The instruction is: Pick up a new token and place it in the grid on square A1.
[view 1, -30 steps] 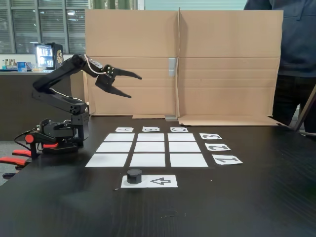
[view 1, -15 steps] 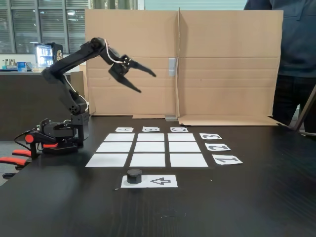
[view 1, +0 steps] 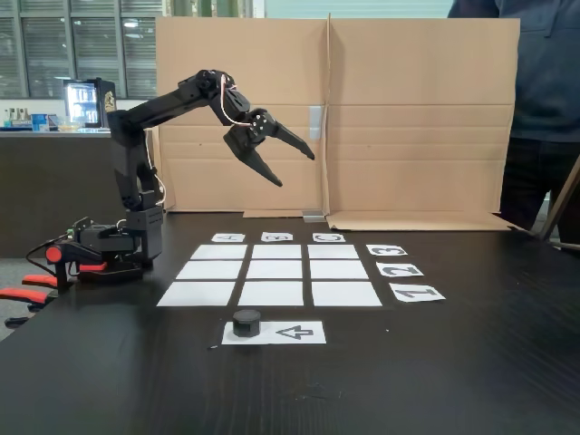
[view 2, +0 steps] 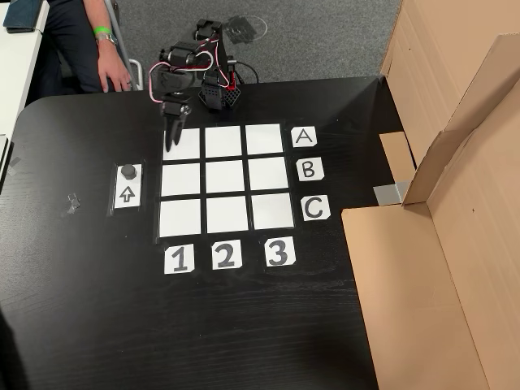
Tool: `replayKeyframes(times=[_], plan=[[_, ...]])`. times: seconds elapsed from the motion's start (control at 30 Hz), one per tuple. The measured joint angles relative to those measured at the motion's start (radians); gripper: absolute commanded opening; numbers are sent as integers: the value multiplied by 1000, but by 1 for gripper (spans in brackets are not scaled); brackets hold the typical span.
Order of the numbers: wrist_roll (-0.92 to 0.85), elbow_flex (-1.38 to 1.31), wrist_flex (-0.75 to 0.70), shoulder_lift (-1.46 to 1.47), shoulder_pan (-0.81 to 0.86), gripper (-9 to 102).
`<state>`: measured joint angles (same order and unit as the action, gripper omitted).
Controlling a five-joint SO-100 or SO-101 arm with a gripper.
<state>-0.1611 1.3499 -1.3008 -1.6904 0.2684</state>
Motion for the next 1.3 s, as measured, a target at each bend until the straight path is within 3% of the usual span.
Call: replayKeyframes(times=[0.7,1.3], plan=[[55,-160,51,299,264,31],[-120,-130,25,485,364,31]])
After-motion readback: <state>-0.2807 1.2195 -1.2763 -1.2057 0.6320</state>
